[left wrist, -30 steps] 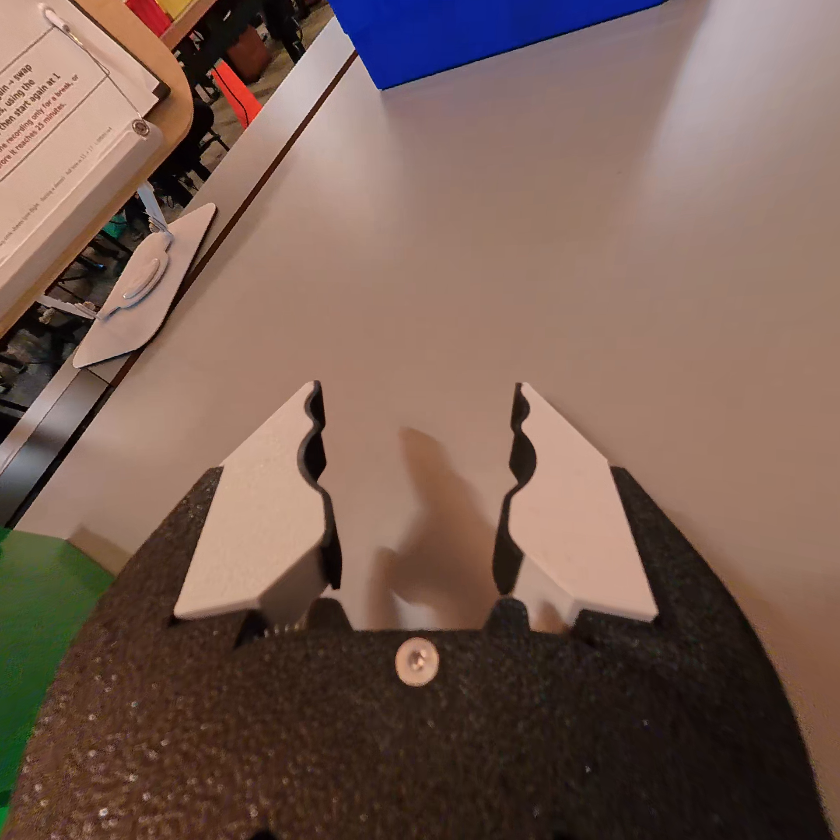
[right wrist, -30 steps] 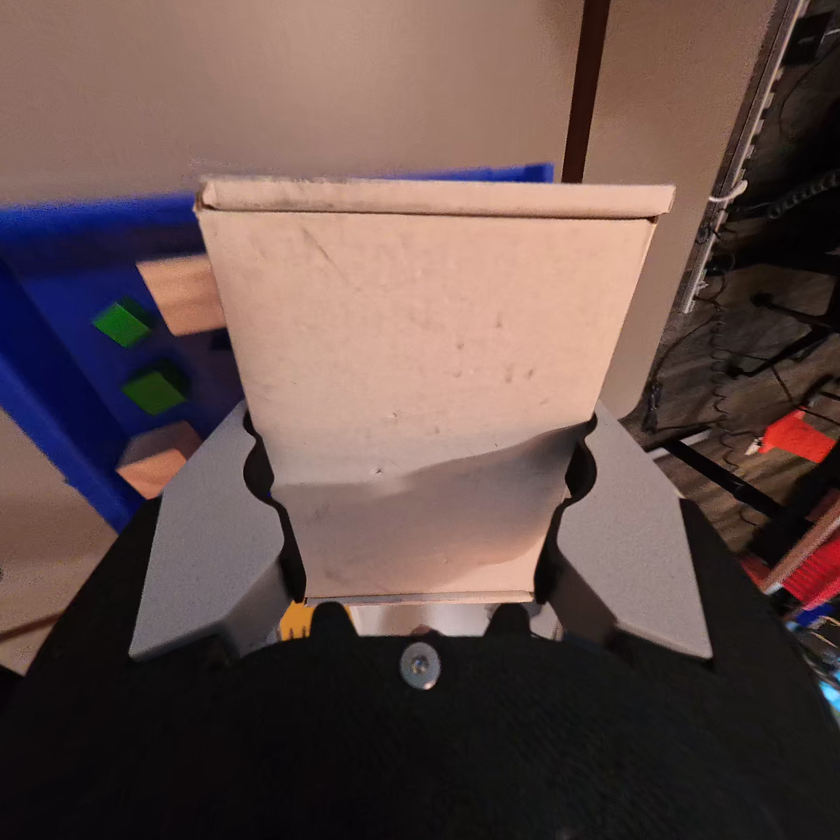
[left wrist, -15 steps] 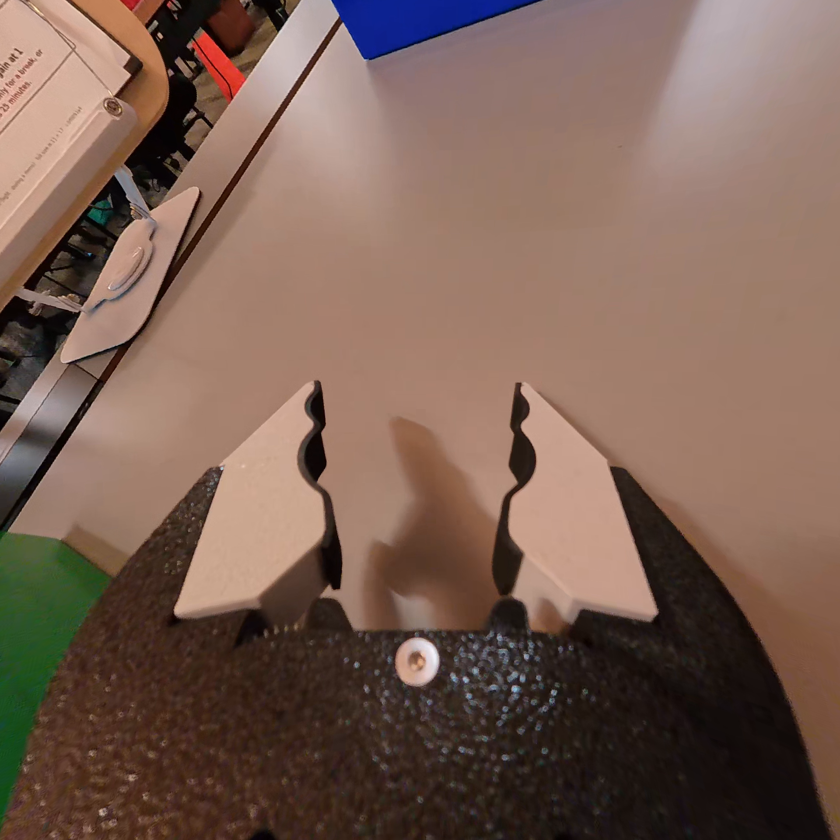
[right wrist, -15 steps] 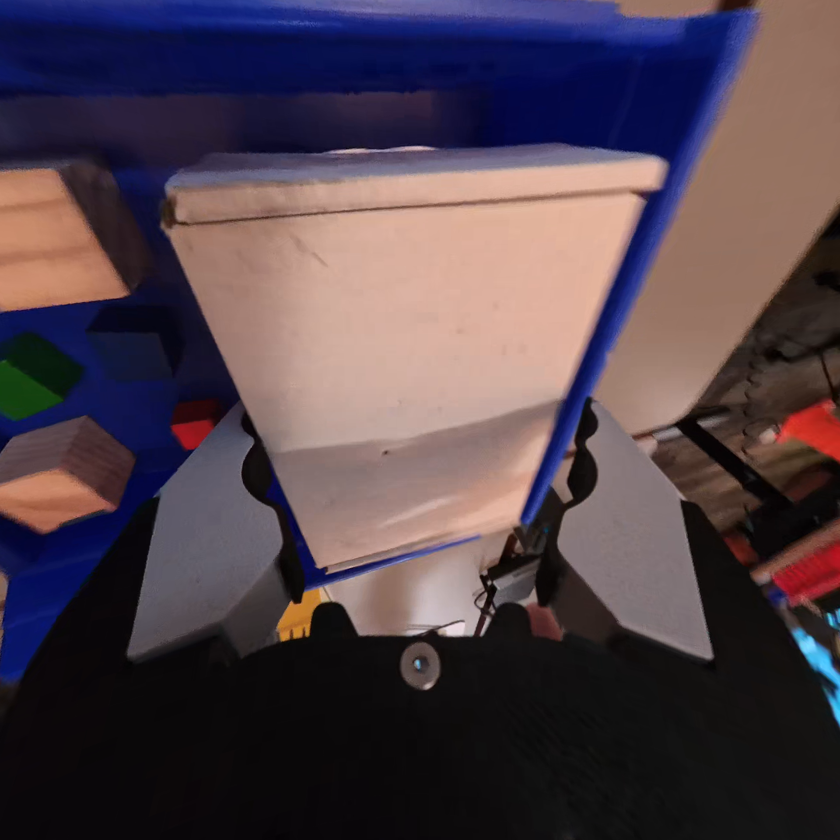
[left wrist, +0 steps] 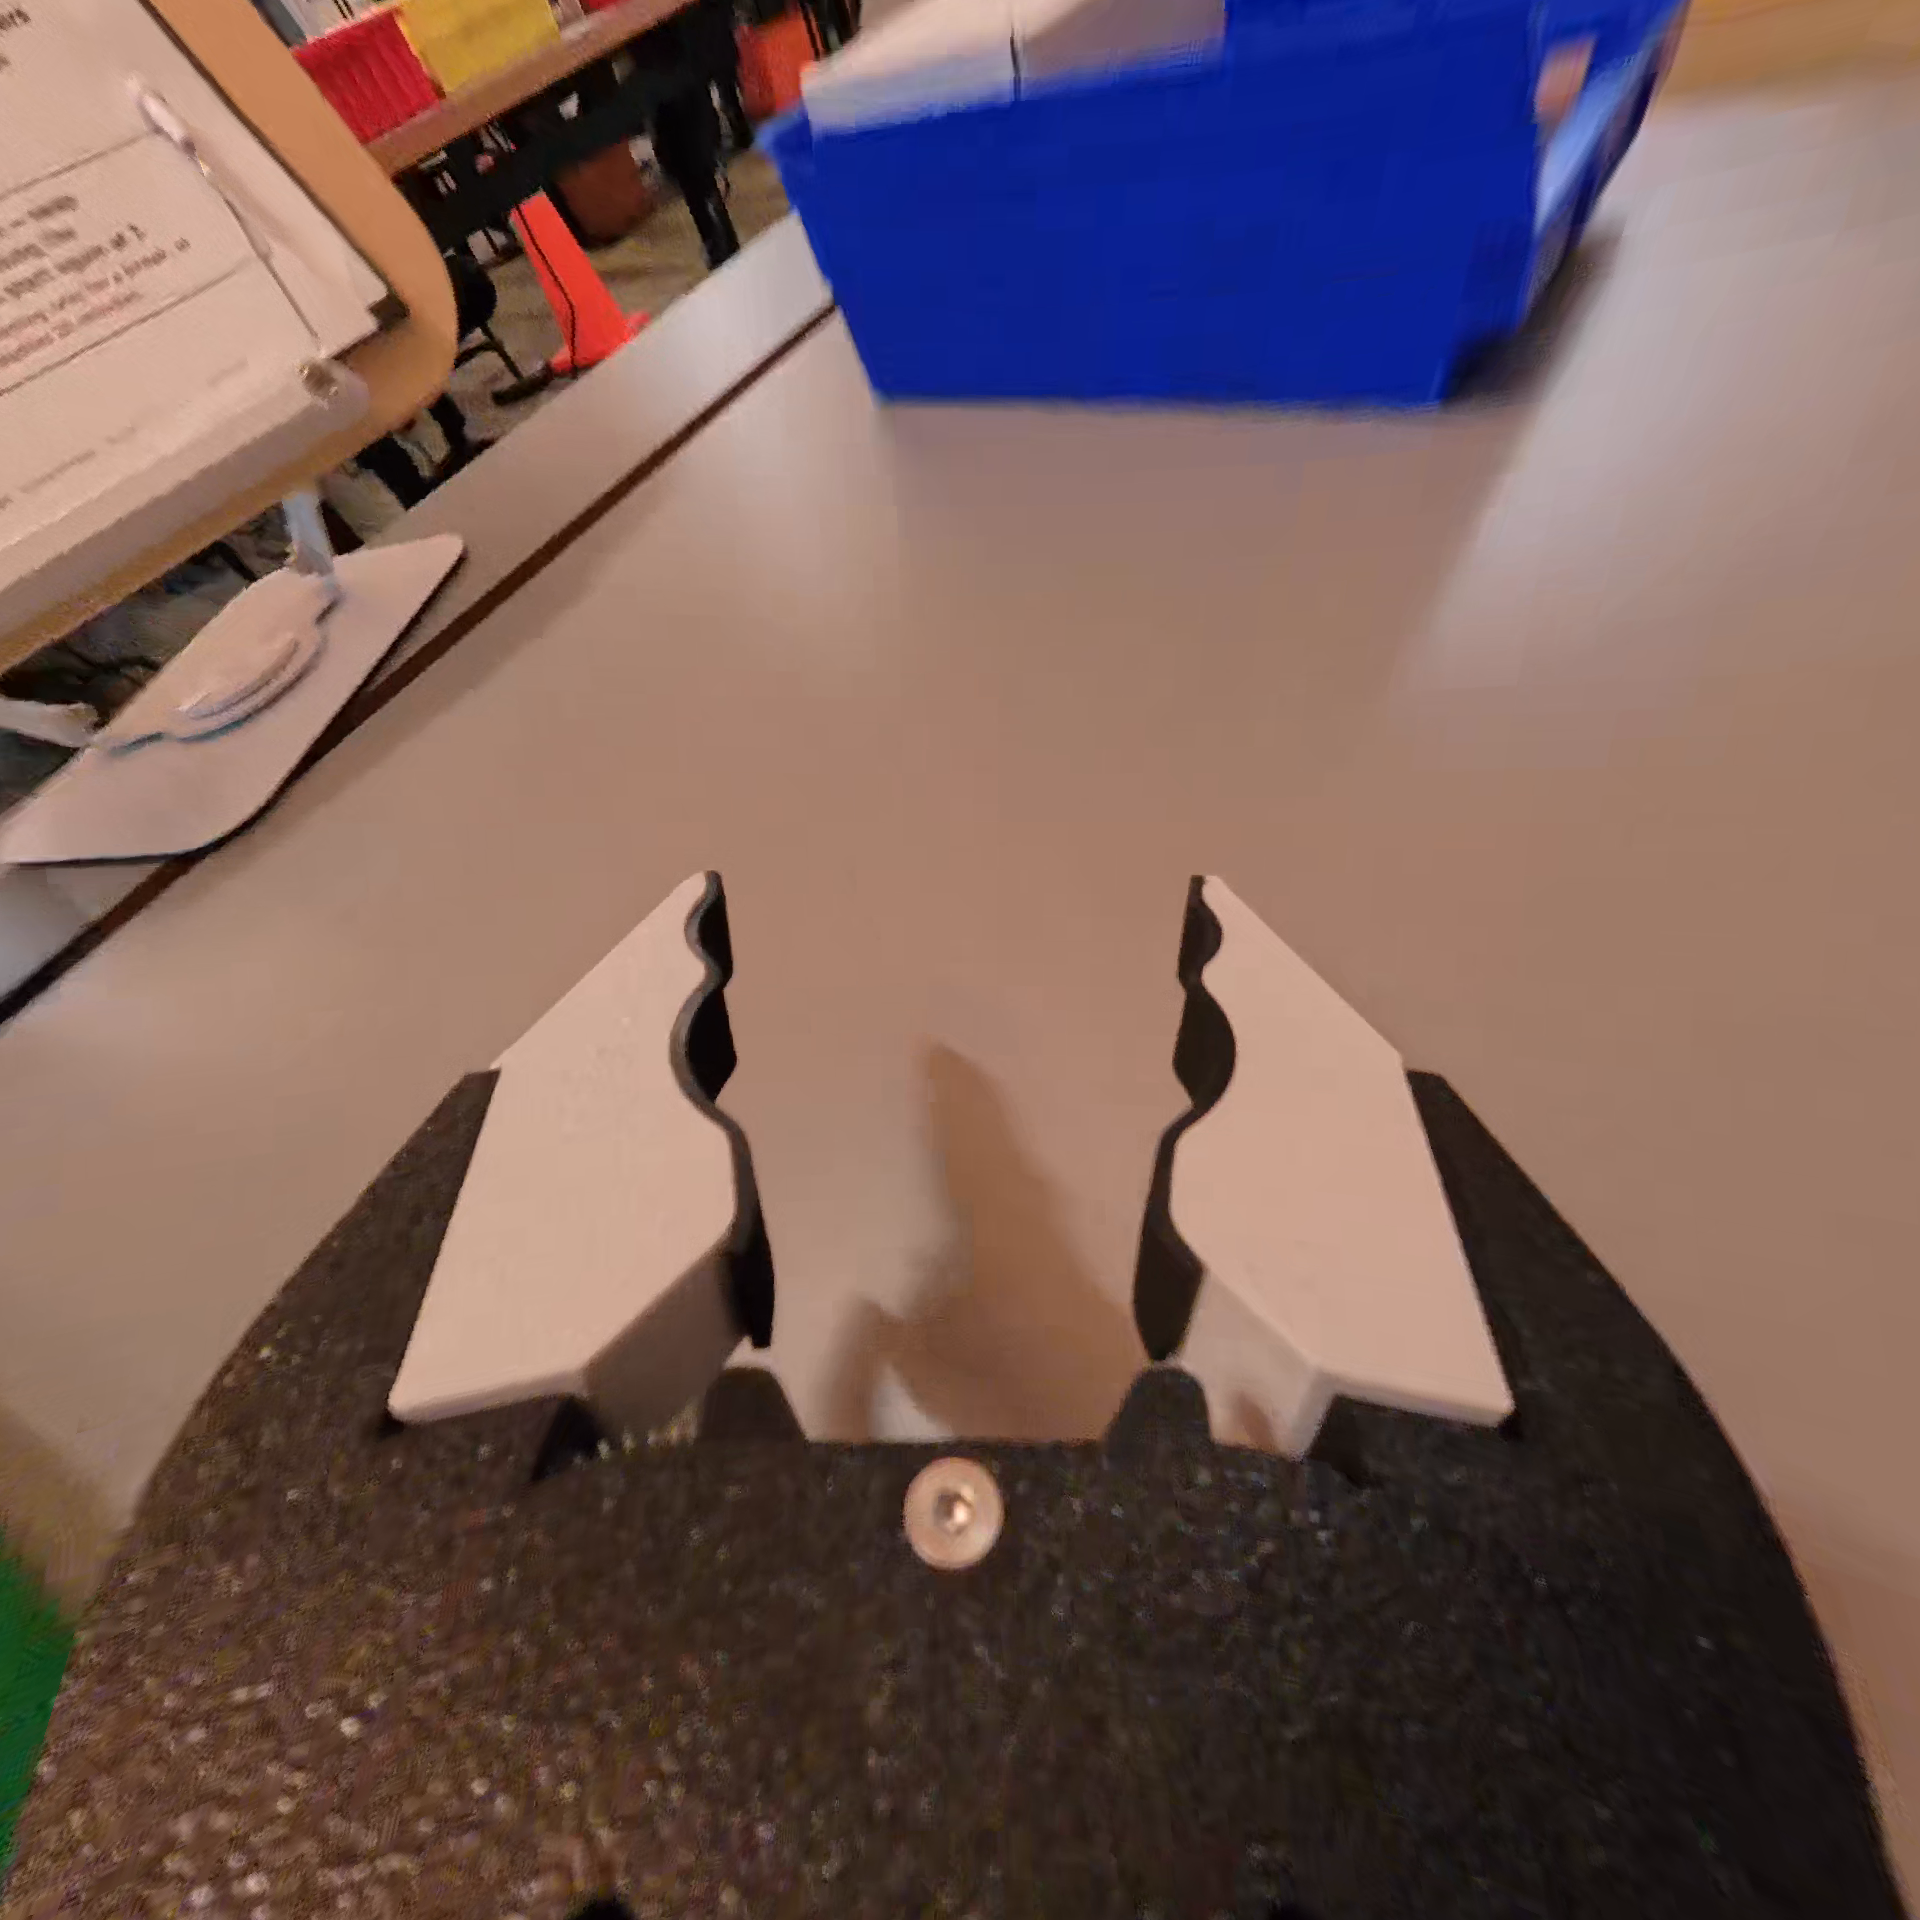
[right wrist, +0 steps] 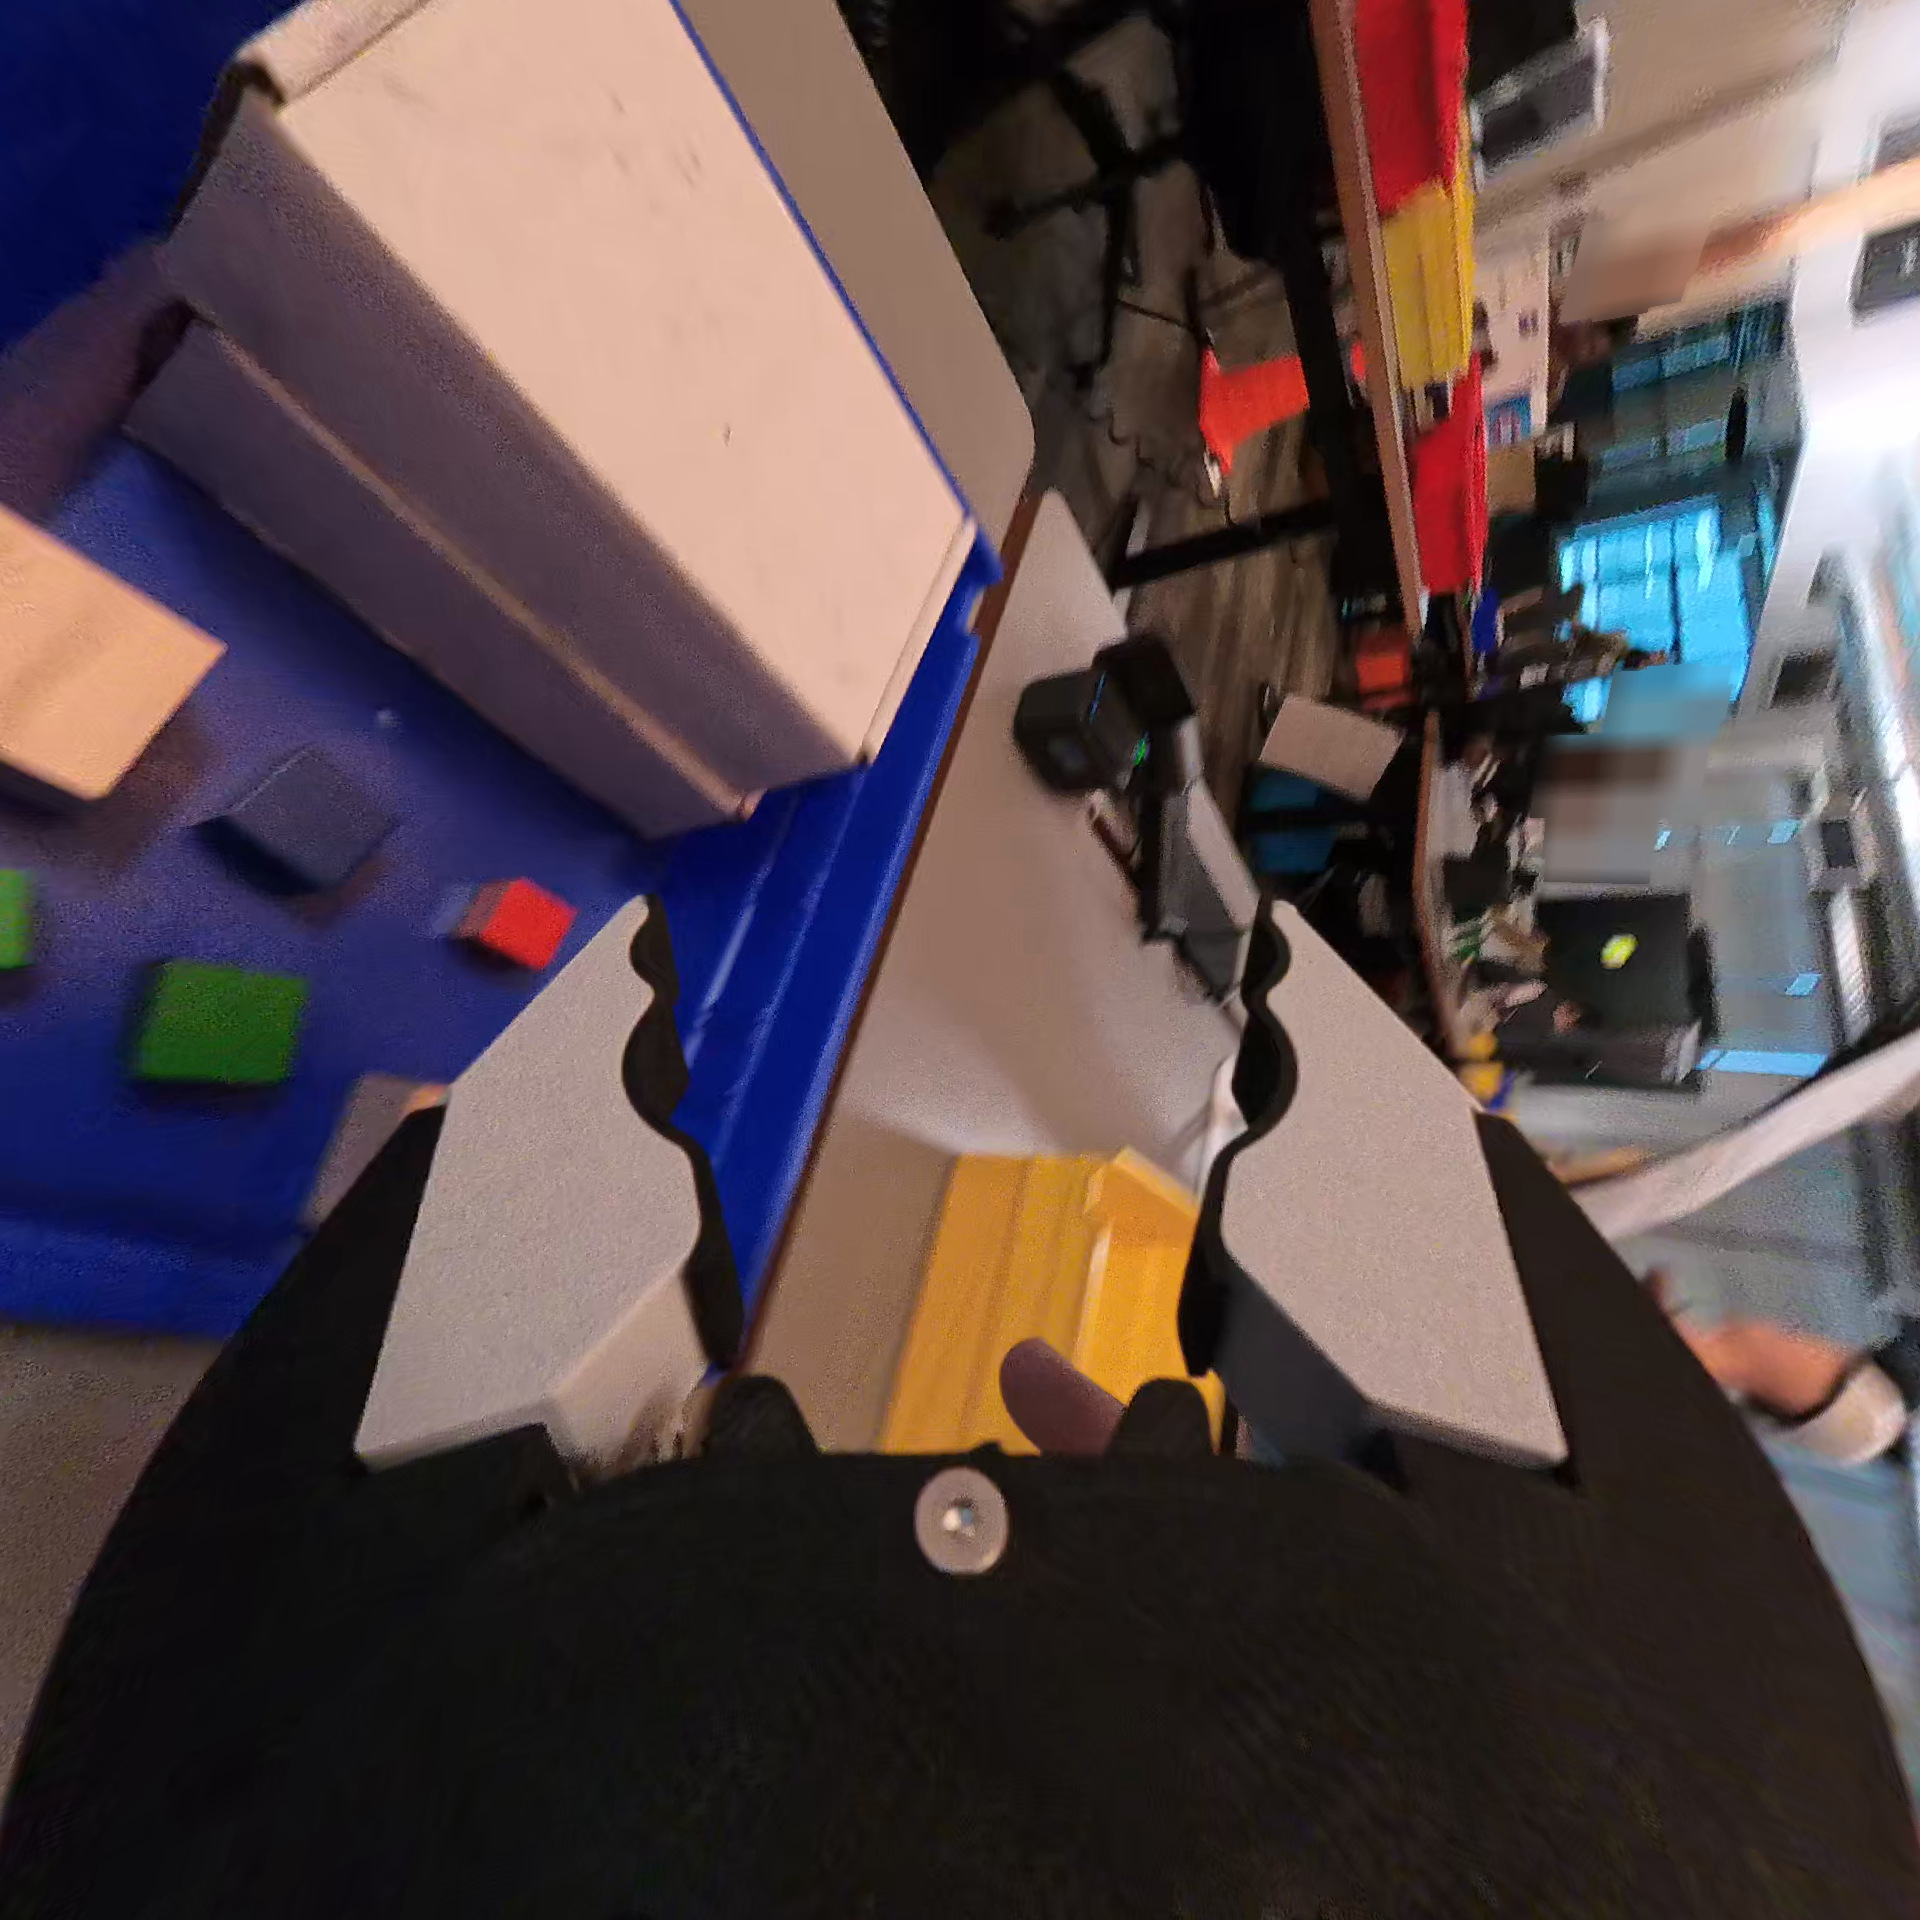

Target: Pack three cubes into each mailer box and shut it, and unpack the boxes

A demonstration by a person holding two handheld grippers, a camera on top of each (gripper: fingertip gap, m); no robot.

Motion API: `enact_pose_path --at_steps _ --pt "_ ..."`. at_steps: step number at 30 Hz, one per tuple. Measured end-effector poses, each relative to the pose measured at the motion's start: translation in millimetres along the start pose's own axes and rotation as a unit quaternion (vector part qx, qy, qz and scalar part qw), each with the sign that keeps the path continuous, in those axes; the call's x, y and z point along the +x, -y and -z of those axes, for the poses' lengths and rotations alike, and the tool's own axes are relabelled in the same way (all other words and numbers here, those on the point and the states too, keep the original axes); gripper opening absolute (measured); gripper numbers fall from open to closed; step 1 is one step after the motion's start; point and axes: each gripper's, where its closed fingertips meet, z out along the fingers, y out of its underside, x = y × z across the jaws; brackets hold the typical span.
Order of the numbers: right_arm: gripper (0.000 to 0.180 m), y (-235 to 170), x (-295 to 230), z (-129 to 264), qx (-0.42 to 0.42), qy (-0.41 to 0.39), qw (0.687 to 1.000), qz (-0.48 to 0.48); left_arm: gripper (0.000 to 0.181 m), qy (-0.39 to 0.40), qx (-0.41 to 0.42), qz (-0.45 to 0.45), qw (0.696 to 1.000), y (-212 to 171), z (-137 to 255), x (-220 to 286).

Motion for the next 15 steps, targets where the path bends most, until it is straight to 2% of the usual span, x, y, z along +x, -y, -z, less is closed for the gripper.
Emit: enact_pose_path --at_steps 4,8,12,15 --pt "0.101 -55.1 -46.6 31.9 -0.035 0.000 0.991 -0.128 0.083 -0.053 0.038 0.107 0.992 68.9 -46.0 46.5" --pt "0.086 -85.3 -73.4 51.3 -0.040 -0.016 0.972 -0.233 0.084 -0.094 0.013 0.127 0.987 121.3 -101.8 96.4" --pt "0.087 -96.9 -84.2 66.3 -0.033 -0.036 0.963 -0.264 0.088 -0.077 -0.020 0.122 0.989 144.8 -152.7 128.2" --pt "0.086 -98.7 -82.0 70.8 -0.025 -0.034 0.960 -0.277 0.088 -0.043 -0.024 0.161 0.986 155.6 -182.4 134.8"
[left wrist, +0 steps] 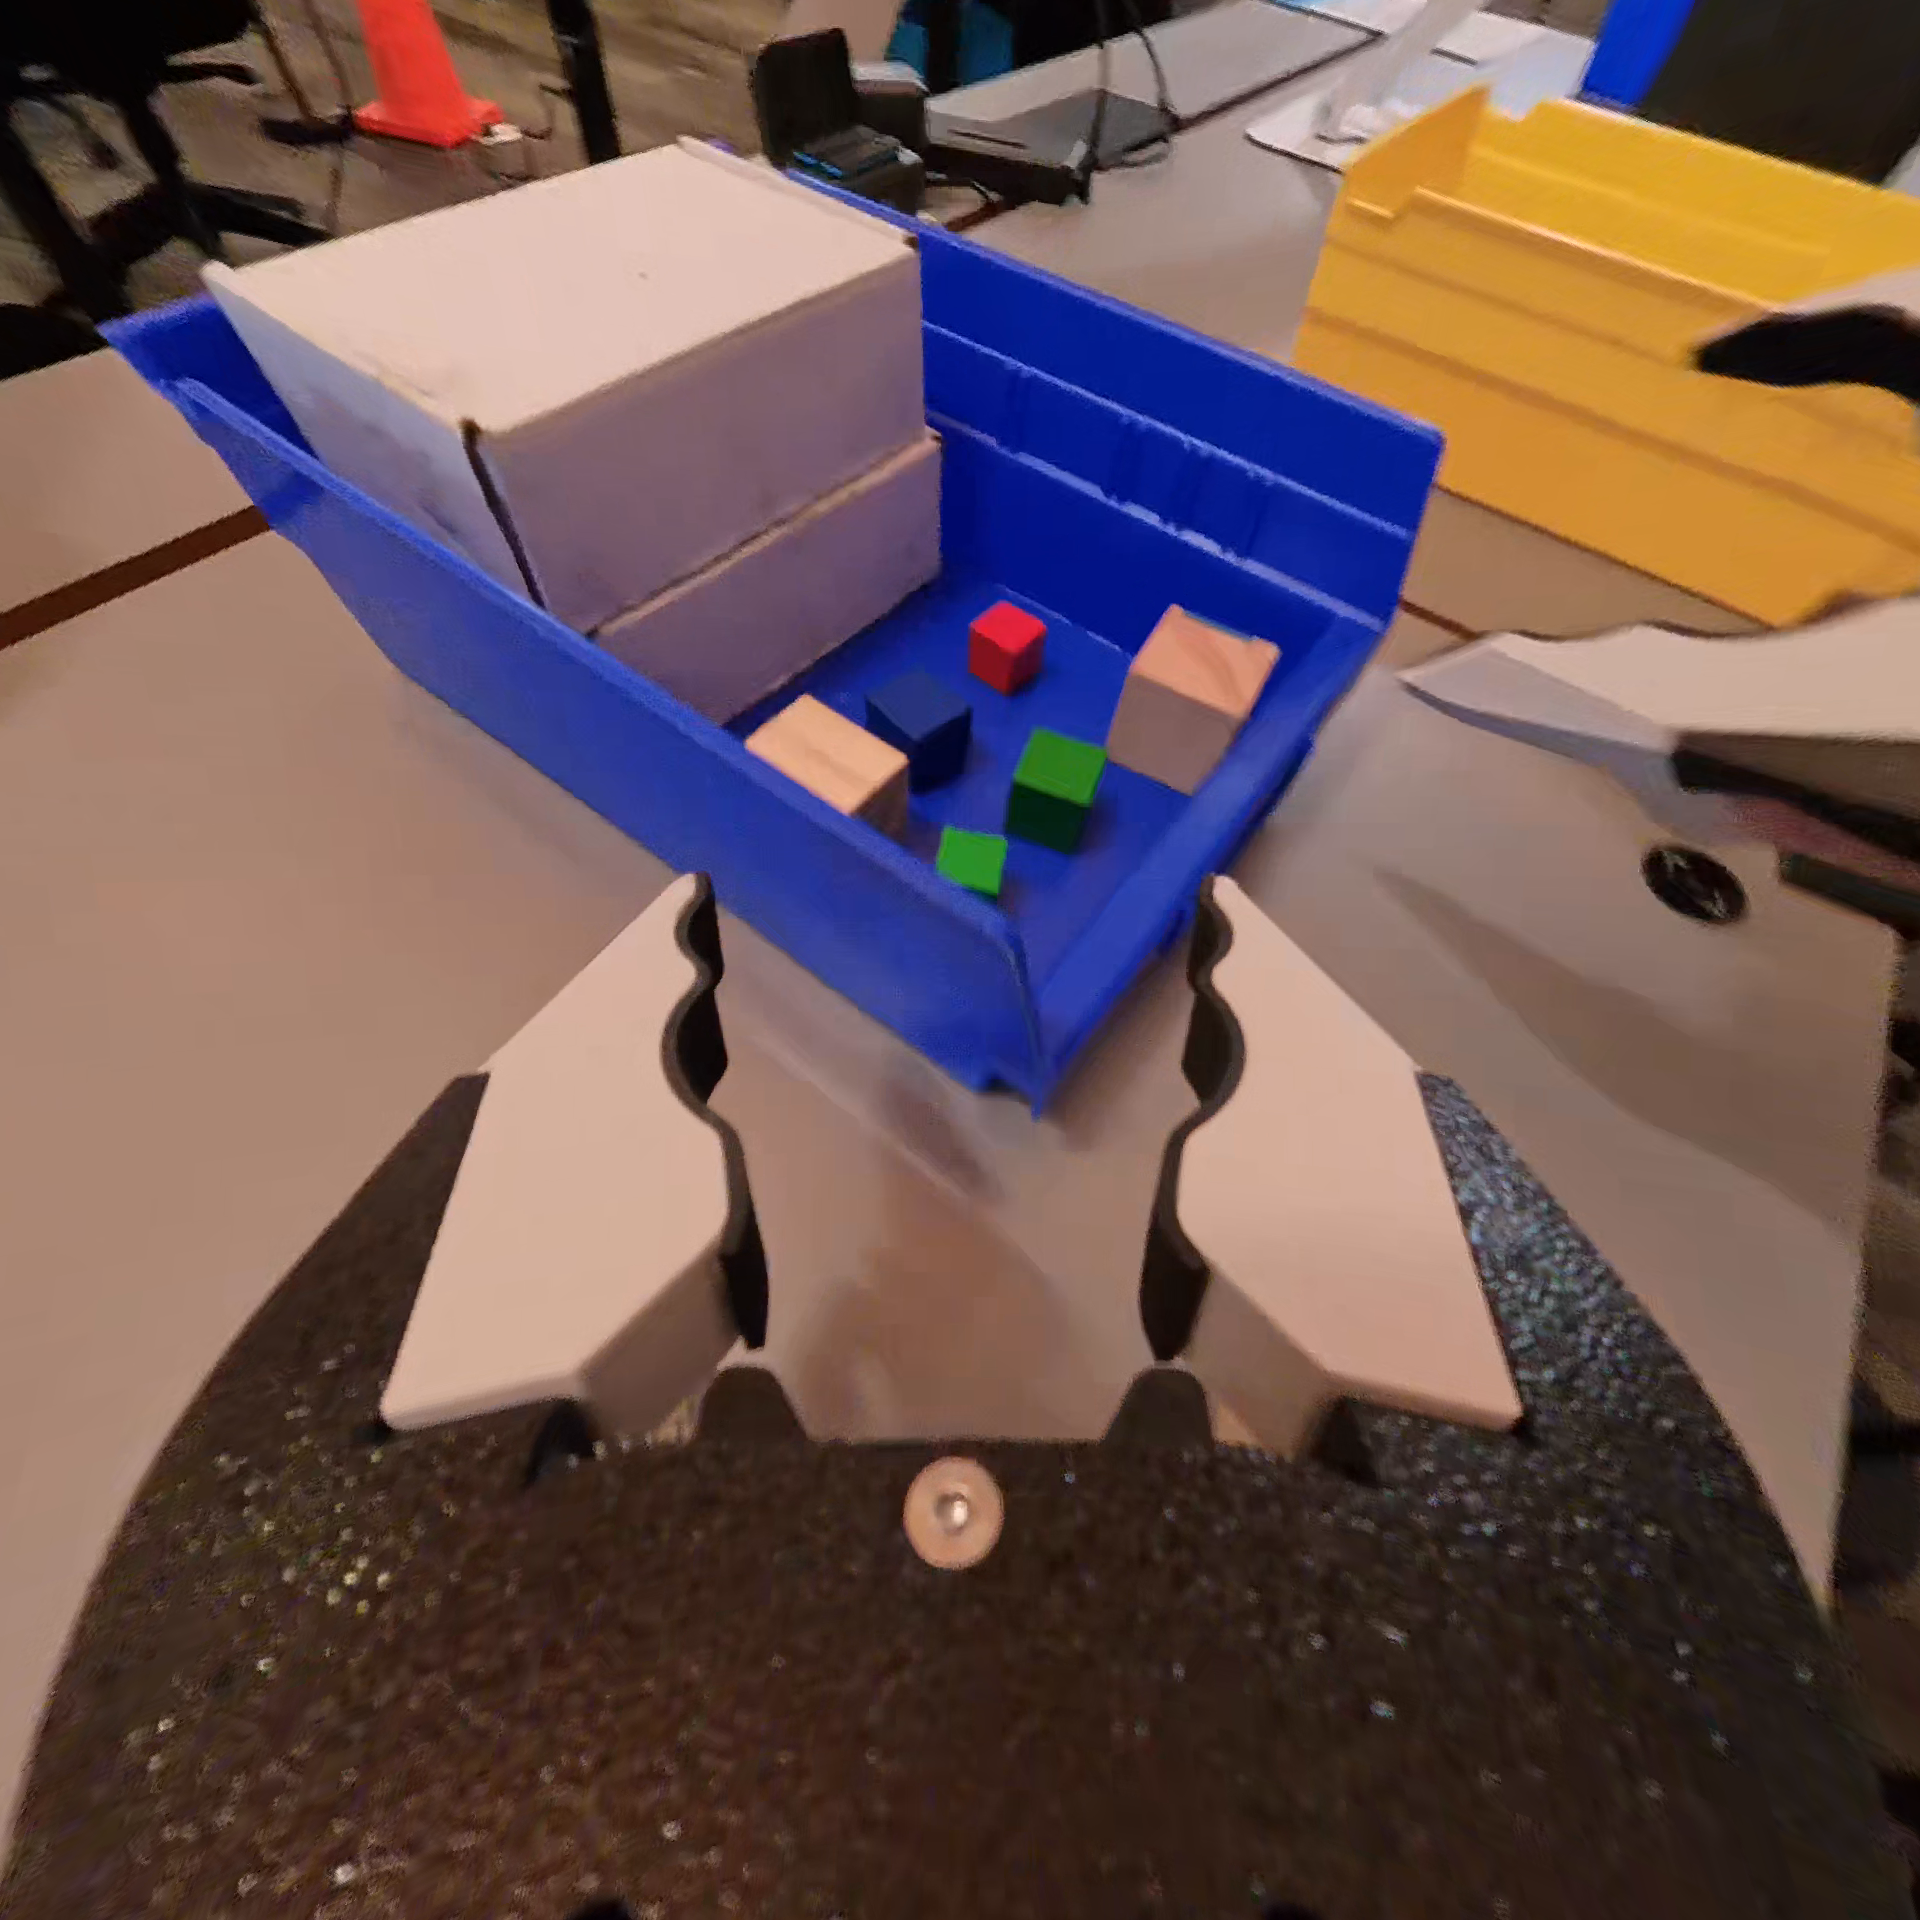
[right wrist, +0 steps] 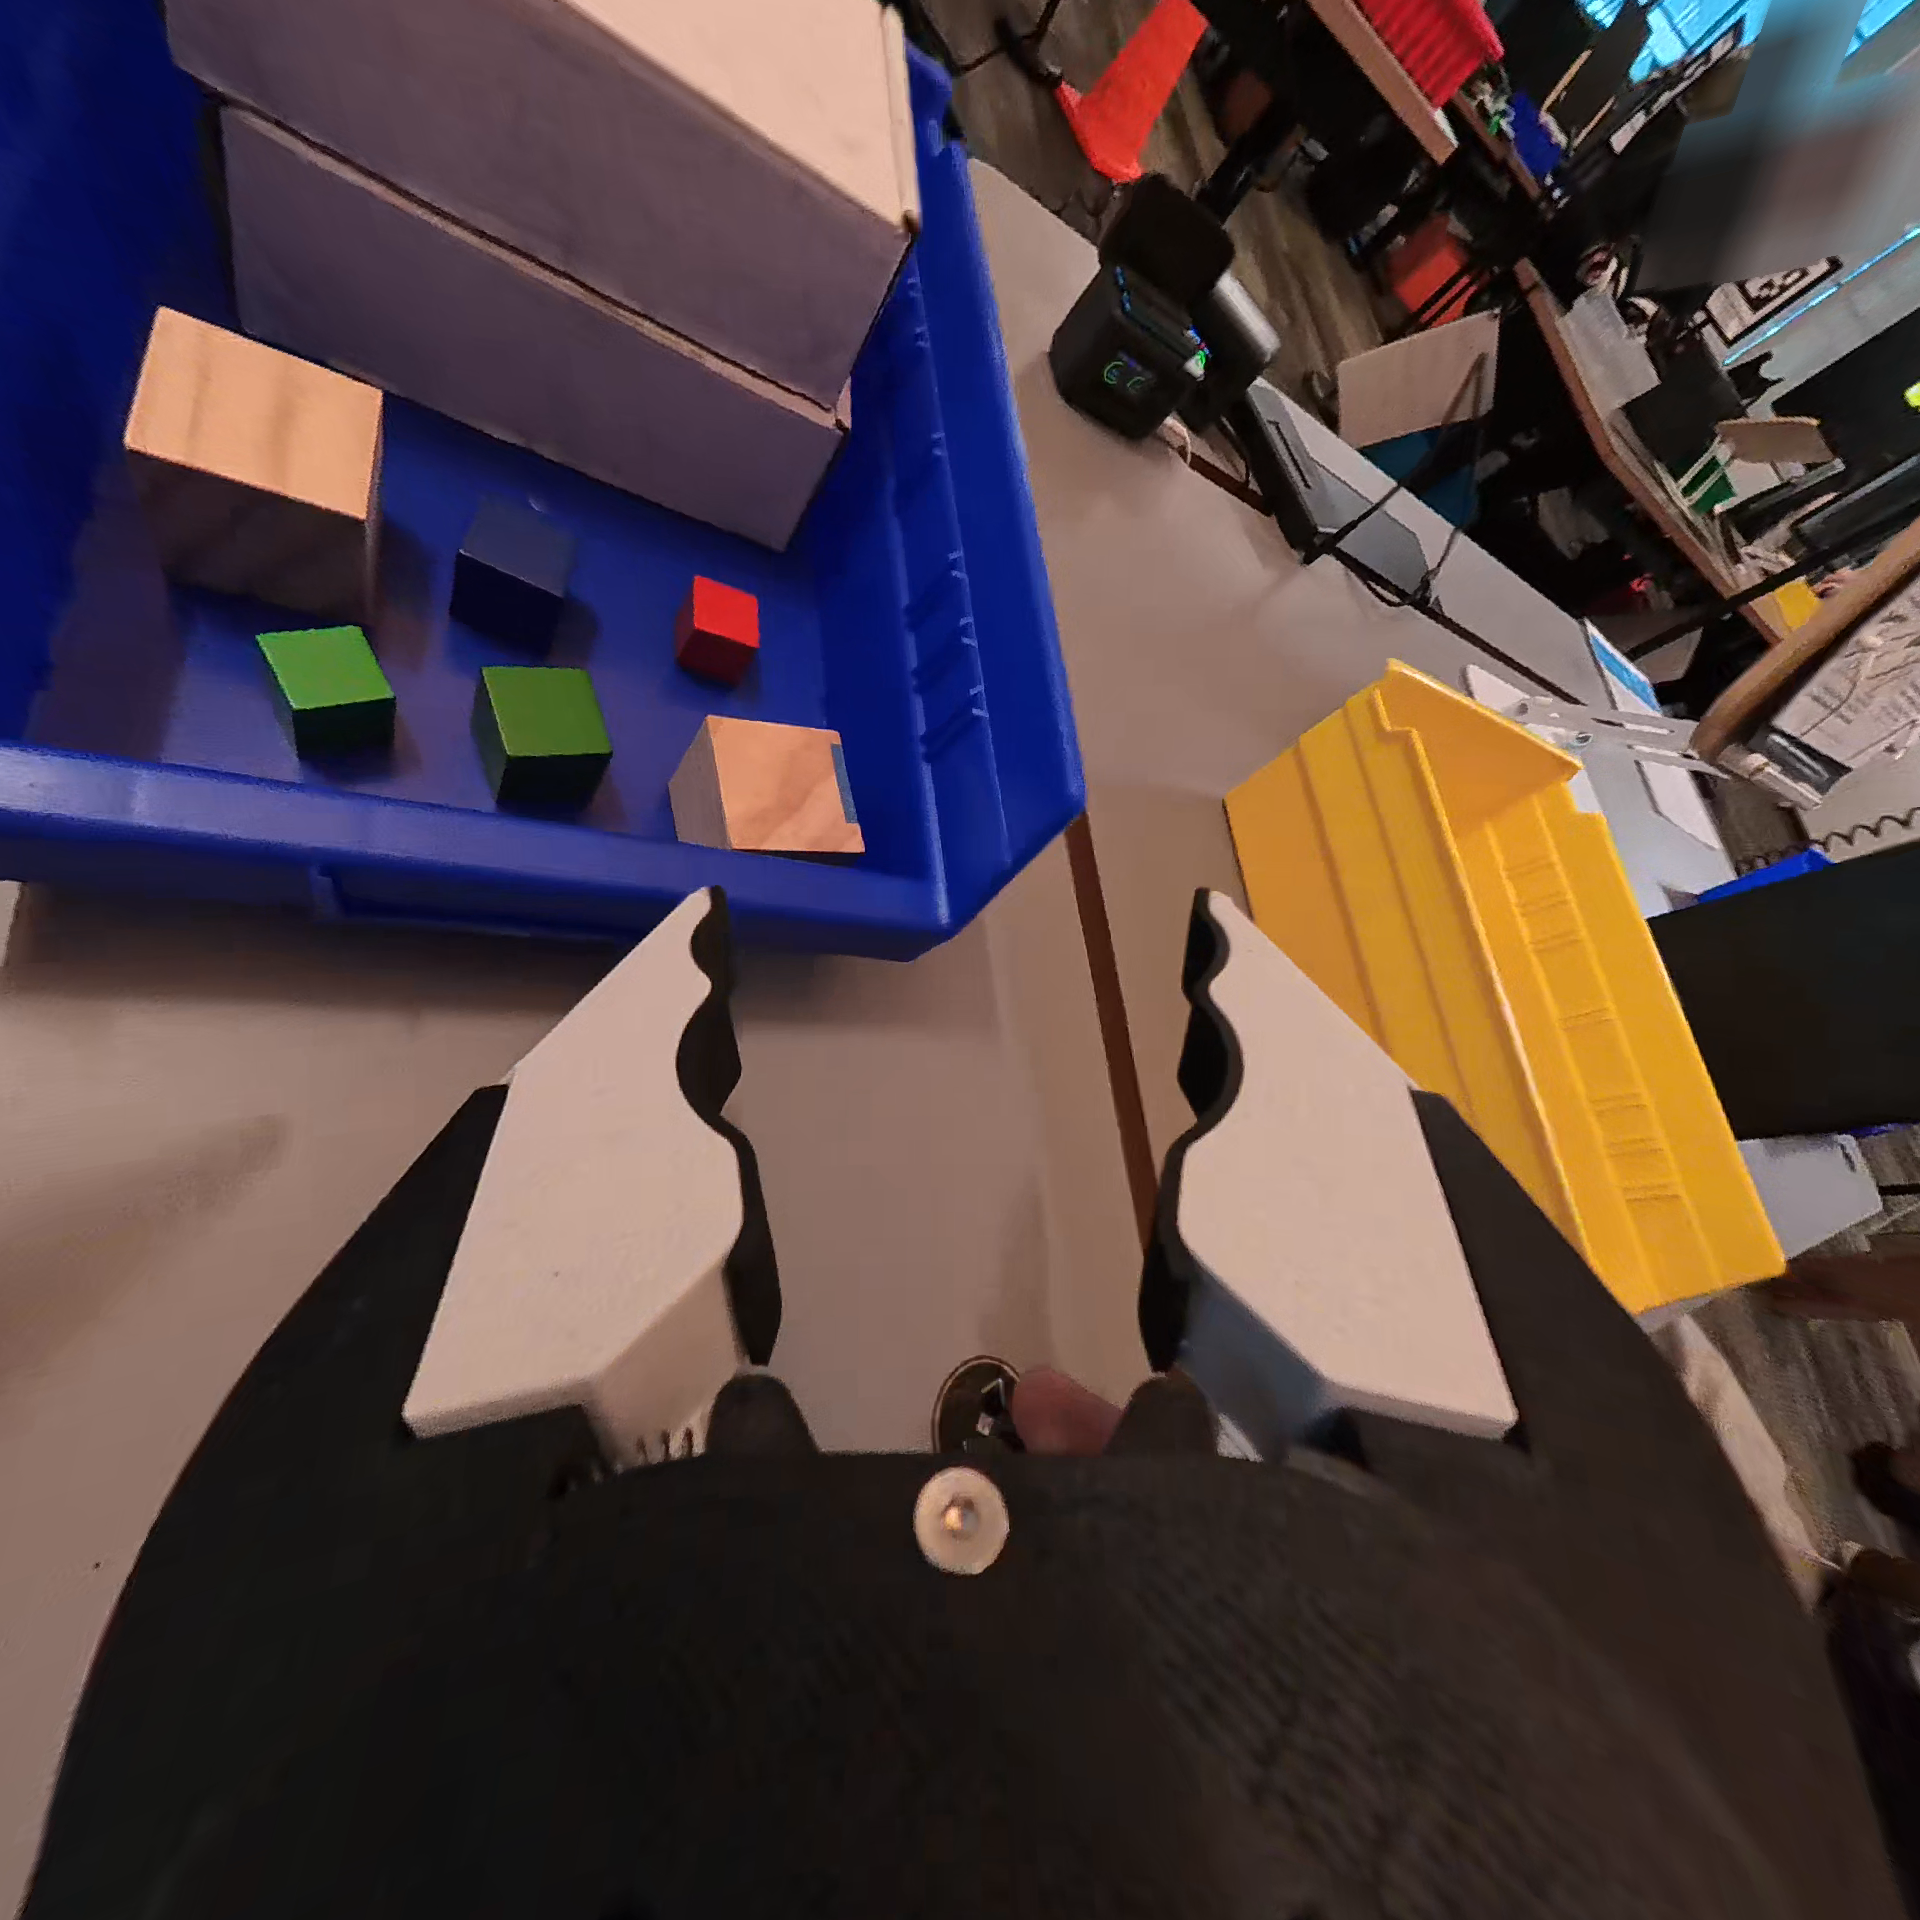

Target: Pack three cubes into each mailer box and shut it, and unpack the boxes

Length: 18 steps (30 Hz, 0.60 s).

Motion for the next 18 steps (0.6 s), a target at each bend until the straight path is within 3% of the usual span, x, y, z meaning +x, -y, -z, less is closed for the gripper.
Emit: enact_pose_path --at_steps 7,10,13,15,17,18 --pt "0.086 -4.5 7.5 4.5 0.005 -0.005 1.000 -0.020 0.056 0.095 -0.032 -0.015 0.995 -4.3 -42.5 -29.2" --pt "0.085 4.4 9.4 11.3 0.022 -0.011 1.000 -0.020 0.024 0.127 -0.018 -0.022 0.991 -5.3 -27.5 -50.9" --pt "0.085 11.4 3.2 14.9 0.030 -0.004 0.999 -0.012 0.006 0.172 -0.008 -0.028 0.985 -13.0 -2.2 -87.3" --pt "0.101 22.6 -7.1 20.9 0.051 0.021 0.998 -0.012 0.004 0.173 0.001 -0.029 0.985 -21.4 18.7 -105.4" --pt "0.082 39.3 -8.9 34.5 0.080 0.019 0.996 -0.017 0.004 0.172 0.009 -0.034 0.984 -32.9 44.9 -120.7" --pt "0.091 48.7 -12.9 44.0 0.095 0.026 0.995 -0.011 0.004 0.176 0.014 -0.033 0.984 -39.5 59.7 -128.8"
